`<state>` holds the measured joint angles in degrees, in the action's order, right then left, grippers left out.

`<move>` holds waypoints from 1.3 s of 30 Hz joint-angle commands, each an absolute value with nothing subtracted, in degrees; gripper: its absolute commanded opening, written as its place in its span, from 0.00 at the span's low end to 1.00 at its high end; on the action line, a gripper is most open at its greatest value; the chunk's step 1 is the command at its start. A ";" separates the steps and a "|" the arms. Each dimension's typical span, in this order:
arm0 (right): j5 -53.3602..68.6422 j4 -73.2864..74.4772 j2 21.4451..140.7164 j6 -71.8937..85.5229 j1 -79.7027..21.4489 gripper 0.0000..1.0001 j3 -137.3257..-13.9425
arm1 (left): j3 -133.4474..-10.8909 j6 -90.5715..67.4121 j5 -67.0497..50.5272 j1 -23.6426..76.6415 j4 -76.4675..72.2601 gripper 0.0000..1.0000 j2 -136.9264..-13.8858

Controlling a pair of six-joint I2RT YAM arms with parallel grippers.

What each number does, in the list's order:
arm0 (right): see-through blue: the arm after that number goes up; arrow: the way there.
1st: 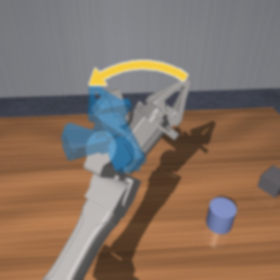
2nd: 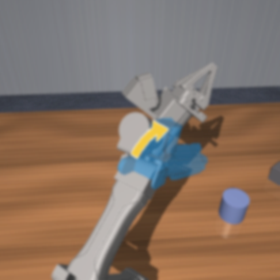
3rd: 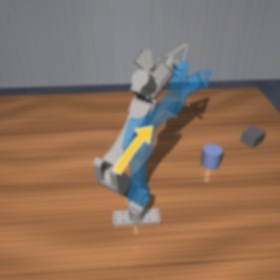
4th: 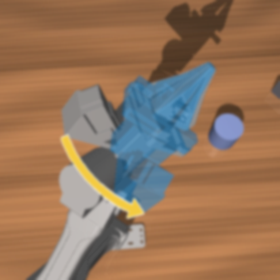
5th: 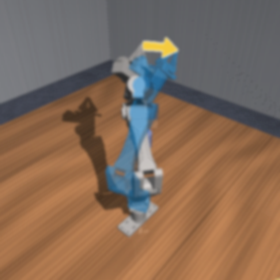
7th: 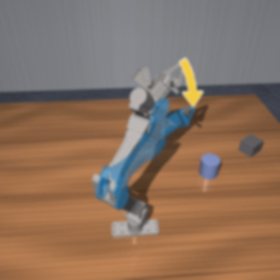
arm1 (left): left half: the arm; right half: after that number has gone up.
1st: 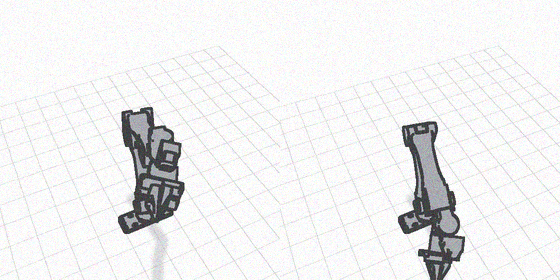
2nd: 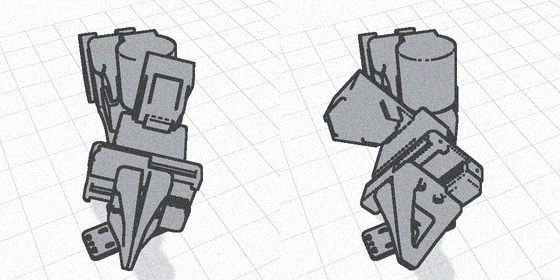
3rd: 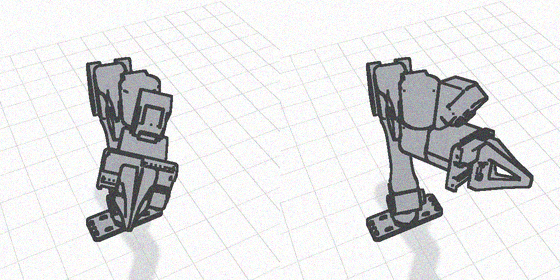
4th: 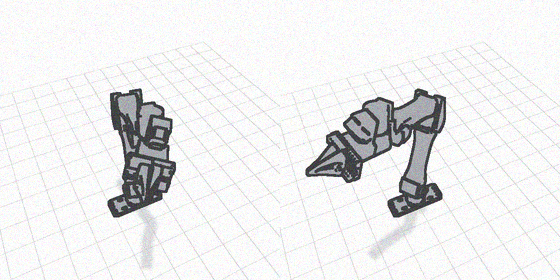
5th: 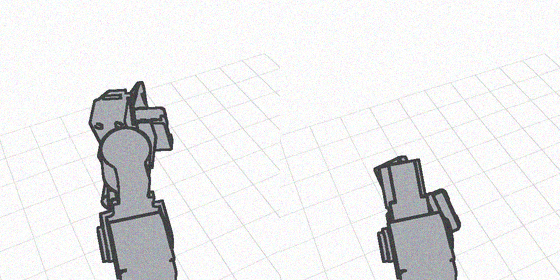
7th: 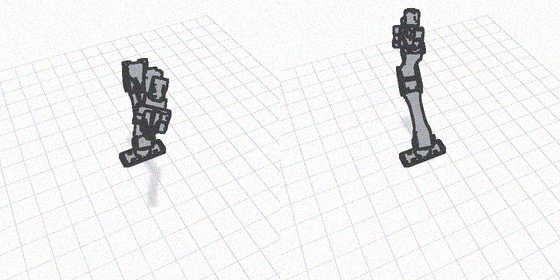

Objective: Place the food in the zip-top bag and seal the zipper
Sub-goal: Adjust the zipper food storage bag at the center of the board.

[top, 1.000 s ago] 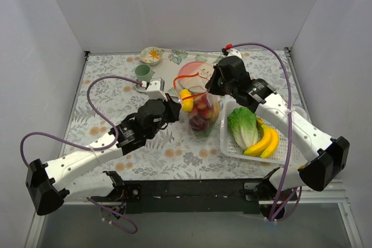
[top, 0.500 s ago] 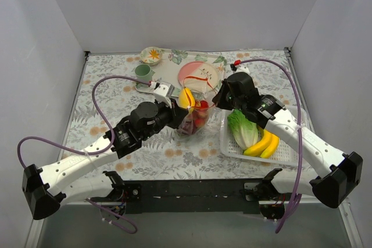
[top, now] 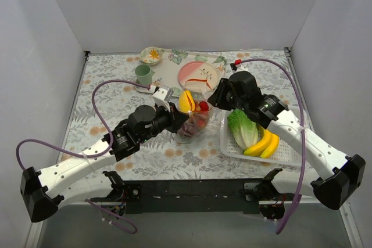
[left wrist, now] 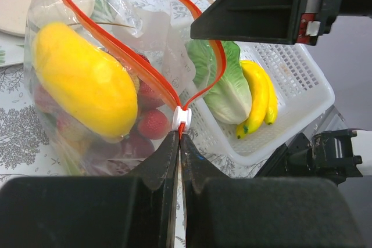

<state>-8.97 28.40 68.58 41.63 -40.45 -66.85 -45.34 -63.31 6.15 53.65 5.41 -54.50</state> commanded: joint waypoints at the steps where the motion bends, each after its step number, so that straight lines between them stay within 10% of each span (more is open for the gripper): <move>1: -5.45 29.61 66.27 46.47 -40.08 0.38 -71.89 | -45.35 -63.81 7.03 53.79 3.34 0.00 -54.93; 39: 16.96 43.24 71.45 69.08 -36.65 0.45 -74.36 | -52.82 -49.49 8.26 59.68 2.20 0.00 -63.63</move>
<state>14.31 42.41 71.72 67.70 -37.63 -74.17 -50.41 -51.72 6.90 58.65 2.96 -63.35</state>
